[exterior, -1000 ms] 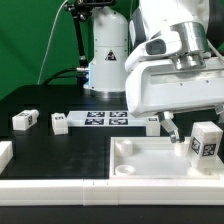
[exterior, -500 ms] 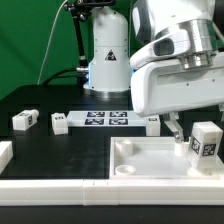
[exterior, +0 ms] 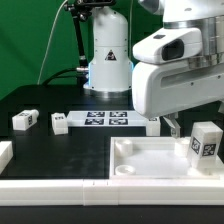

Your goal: Assemble one leg

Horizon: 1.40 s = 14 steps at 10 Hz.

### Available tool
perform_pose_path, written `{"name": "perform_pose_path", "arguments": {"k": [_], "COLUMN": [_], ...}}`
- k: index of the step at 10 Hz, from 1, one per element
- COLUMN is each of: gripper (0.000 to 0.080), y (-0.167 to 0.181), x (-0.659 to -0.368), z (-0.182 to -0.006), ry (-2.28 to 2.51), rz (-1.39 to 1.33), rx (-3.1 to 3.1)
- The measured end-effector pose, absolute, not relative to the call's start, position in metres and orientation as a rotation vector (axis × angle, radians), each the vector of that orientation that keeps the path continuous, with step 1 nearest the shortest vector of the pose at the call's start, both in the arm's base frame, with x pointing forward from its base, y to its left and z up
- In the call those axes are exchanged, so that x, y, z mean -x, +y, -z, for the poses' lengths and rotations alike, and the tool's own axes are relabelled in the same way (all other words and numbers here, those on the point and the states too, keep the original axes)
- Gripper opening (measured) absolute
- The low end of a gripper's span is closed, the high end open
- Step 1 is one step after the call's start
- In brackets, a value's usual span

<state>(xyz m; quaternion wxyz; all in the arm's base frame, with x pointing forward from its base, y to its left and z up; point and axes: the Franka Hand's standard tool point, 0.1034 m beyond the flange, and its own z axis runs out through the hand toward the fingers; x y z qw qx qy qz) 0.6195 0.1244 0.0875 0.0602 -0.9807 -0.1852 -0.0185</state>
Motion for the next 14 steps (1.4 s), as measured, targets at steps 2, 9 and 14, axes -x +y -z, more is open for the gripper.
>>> {"name": "perform_pose_path", "arguments": {"k": [2,9,14], "gripper": [0.0649,0.0649,0.0649], "y": [0.124,0.119,0.131], "x": [-0.619,-0.622,-0.633], "z": [-0.087,-0.083,-0.071], "ry": [-0.560,-0.498,-0.468], "rz": [0.055,0.052,0.053], "rx": [2.968,2.999,2.998]}}
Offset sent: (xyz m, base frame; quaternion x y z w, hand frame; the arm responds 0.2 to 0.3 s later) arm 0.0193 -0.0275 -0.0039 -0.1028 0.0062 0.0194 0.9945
